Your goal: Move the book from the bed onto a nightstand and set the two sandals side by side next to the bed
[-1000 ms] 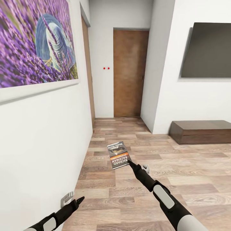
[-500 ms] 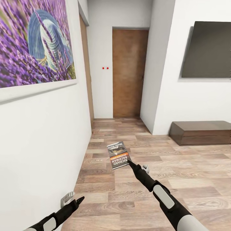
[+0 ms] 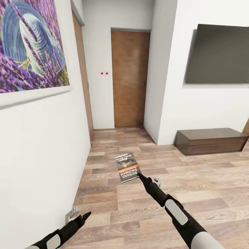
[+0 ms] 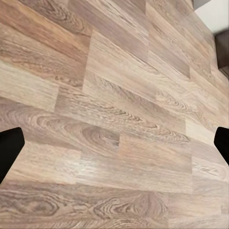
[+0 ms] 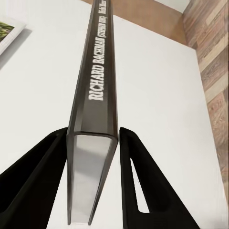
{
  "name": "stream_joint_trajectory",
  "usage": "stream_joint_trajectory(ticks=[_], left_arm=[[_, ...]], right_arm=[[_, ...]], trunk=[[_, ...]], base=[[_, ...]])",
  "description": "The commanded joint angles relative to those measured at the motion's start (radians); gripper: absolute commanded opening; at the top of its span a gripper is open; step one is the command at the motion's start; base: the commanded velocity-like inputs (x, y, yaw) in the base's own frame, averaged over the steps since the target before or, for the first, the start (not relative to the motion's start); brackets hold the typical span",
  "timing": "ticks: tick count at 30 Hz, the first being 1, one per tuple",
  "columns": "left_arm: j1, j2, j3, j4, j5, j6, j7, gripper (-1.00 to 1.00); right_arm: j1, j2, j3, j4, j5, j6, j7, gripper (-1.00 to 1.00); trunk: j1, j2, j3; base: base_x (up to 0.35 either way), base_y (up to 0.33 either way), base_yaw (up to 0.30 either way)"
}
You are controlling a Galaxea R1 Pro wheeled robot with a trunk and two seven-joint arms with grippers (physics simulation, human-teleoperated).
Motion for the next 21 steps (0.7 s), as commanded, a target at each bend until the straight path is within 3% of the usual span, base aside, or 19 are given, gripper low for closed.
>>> stream_joint_trajectory(ticks=[1, 21], left_arm=[[-0.001, 0.0, 0.008, 0.001, -0.006, -0.002, -0.004, 1.0], [-0.001, -0.001, 0.007, 0.001, -0.006, -0.002, 0.001, 1.0]], right_arm=[[-0.001, -0.001, 0.003, 0.0, -0.012, 0.004, 0.002, -1.0], [-0.001, -0.001, 0.003, 0.0, -0.012, 0.005, 0.003, -1.0]], trunk=[[0.0, 0.0, -0.001], [0.0, 0.0, -0.001]], base=[[0.126, 0.0, -0.169], [0.126, 0.0, -0.151]])
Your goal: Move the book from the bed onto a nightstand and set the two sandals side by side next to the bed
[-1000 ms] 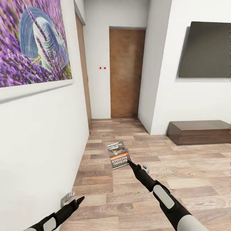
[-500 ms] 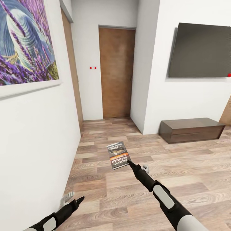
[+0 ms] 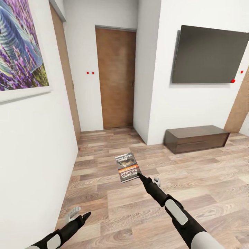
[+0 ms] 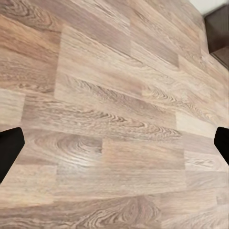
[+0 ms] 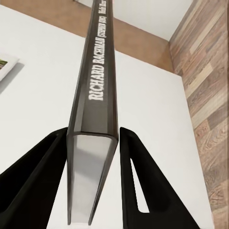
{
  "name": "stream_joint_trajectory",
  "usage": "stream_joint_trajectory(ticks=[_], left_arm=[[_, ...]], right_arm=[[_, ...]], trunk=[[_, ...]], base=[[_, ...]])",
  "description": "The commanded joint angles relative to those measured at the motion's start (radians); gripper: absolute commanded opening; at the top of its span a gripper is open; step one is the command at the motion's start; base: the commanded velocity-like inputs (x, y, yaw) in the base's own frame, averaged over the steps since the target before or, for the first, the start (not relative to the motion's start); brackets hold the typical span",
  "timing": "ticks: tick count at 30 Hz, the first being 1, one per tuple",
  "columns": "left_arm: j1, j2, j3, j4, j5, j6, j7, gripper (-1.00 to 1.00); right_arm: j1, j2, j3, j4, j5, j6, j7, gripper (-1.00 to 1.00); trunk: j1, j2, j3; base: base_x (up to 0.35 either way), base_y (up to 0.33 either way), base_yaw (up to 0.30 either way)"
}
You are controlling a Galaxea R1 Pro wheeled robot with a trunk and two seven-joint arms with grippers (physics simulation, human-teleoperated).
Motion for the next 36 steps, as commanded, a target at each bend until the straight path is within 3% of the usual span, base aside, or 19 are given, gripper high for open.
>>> stream_joint_trajectory(ticks=[1, 36], left_arm=[[-0.001, 0.0, 0.008, 0.001, -0.006, -0.002, -0.004, 1.0], [-0.001, 0.0, 0.008, 0.001, -0.006, -0.002, -0.003, 1.0]], right_arm=[[-0.001, -0.001, 0.003, 0.0, -0.013, 0.005, 0.001, -1.0], [-0.001, -0.001, 0.003, 0.0, -0.012, 0.005, 0.001, -1.0]], trunk=[[0.0, 0.0, -0.001], [0.0, 0.0, -0.001]], base=[[0.126, 0.0, -0.157], [0.126, 0.0, -0.203]])
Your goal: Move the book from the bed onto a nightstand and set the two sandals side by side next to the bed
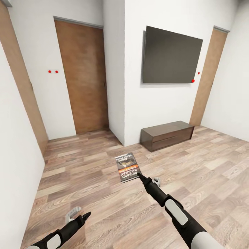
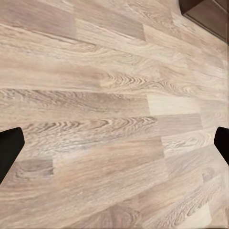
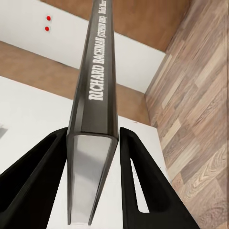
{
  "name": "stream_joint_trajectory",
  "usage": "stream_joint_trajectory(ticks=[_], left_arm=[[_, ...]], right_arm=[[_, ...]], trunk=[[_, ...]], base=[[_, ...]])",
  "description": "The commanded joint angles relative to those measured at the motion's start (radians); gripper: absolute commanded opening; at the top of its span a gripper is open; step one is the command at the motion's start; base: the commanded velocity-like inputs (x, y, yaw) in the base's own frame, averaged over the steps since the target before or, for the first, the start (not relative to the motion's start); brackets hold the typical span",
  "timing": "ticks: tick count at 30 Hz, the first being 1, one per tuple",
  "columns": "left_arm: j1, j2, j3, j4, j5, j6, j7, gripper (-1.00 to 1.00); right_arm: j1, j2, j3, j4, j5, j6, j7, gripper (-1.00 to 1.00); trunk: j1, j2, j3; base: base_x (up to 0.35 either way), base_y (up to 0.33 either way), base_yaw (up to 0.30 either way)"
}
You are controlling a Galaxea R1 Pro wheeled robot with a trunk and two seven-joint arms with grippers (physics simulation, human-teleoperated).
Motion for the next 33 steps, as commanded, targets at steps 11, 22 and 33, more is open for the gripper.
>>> stream_joint_trajectory(ticks=[11, 22, 33], left_arm=[[-0.001, 0.0, 0.008, 0.001, -0.006, -0.002, -0.004, 1.0], [-0.001, 0.0, 0.008, 0.001, -0.006, -0.002, -0.004, 1.0], [-0.001, 0.004, 0.01, 0.001, -0.006, -0.002, -0.004, 1.0]], right_arm=[[-0.001, -0.001, 0.003, 0.0, -0.013, 0.005, 0.002, -1.0], [-0.001, -0.001, 0.003, 0.0, -0.013, 0.005, 0.002, -1.0], [-0.001, -0.001, 0.003, 0.0, -0.013, 0.005, 0.002, -1.0]], trunk=[[0.0, 0.0, -0.001], [0.0, 0.0, -0.001], [0.0, 0.0, -0.001]], base=[[0.128, 0.0, -0.225], [0.129, 0.0, -0.223], [0.13, 0.0, -0.218]])
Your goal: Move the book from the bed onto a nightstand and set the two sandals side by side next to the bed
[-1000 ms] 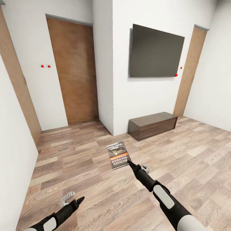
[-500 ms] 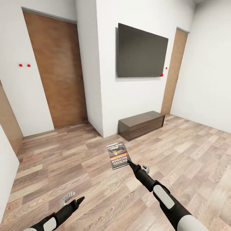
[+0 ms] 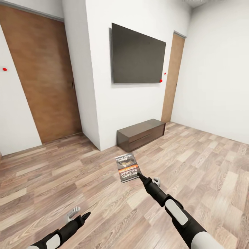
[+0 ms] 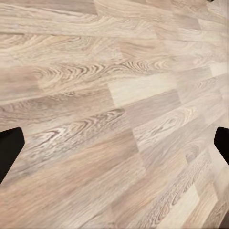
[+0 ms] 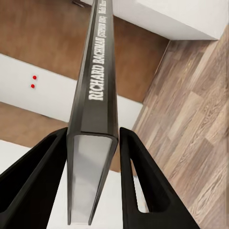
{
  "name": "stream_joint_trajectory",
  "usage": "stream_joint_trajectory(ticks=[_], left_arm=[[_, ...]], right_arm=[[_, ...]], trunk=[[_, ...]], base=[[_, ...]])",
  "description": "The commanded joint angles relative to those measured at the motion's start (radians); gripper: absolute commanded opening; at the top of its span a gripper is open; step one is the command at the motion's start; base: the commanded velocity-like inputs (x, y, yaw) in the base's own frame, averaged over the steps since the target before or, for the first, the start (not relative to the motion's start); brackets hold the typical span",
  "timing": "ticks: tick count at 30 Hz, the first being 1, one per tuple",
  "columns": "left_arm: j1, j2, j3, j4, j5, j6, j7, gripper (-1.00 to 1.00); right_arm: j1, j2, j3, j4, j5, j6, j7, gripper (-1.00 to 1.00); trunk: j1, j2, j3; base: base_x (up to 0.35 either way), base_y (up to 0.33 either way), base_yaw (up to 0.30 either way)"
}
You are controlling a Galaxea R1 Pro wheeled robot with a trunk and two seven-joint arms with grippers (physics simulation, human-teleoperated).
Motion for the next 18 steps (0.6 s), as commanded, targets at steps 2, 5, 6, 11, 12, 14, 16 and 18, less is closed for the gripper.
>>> stream_joint_trajectory(ticks=[2, 5, 6, 11, 12, 14, 16, 18], left_arm=[[-0.001, 0.001, 0.007, 0.001, -0.006, -0.002, -0.004, 1.0], [-0.001, 0.001, 0.007, 0.001, -0.006, -0.002, -0.003, 1.0], [-0.001, 0.001, 0.007, 0.001, -0.006, -0.002, -0.003, 1.0], [-0.001, 0.001, 0.007, 0.001, -0.006, -0.002, -0.003, 1.0], [-0.001, 0.001, 0.007, 0.001, -0.006, -0.002, -0.003, 1.0], [-0.001, 0.001, 0.006, 0.001, -0.006, -0.002, -0.002, 1.0], [-0.001, 0.0, 0.006, 0.001, -0.006, -0.002, -0.002, 1.0], [-0.001, 0.0, 0.006, 0.001, -0.006, -0.002, -0.002, 1.0]], right_arm=[[-0.001, -0.001, 0.003, 0.0, -0.013, 0.005, 0.001, -1.0], [-0.001, -0.001, 0.003, 0.0, -0.013, 0.005, 0.001, -1.0], [-0.001, -0.001, 0.003, 0.0, -0.013, 0.005, 0.001, -1.0], [-0.001, -0.001, 0.003, 0.0, -0.013, 0.005, 0.001, -1.0], [-0.001, -0.001, 0.003, 0.0, -0.013, 0.005, 0.001, -1.0], [-0.001, -0.001, 0.003, 0.0, -0.013, 0.005, 0.001, -1.0], [-0.001, -0.001, 0.003, 0.0, -0.013, 0.005, 0.001, -1.0], [-0.001, -0.001, 0.003, 0.0, -0.013, 0.005, 0.001, -1.0]], trunk=[[0.0, 0.0, -0.001], [0.0, 0.0, -0.001], [0.0, 0.0, -0.001], [0.0, 0.0, -0.001], [0.0, 0.0, -0.001], [0.0, 0.0, -0.001], [0.0, 0.0, -0.001], [0.0, 0.0, -0.001]], base=[[0.13, 0.0, -0.209], [0.13, 0.0, -0.197], [0.131, 0.0, -0.193], [0.131, 0.0, -0.199], [0.131, 0.0, -0.207], [0.131, 0.0, -0.21], [0.131, 0.0, -0.212], [0.131, 0.0, -0.213]])
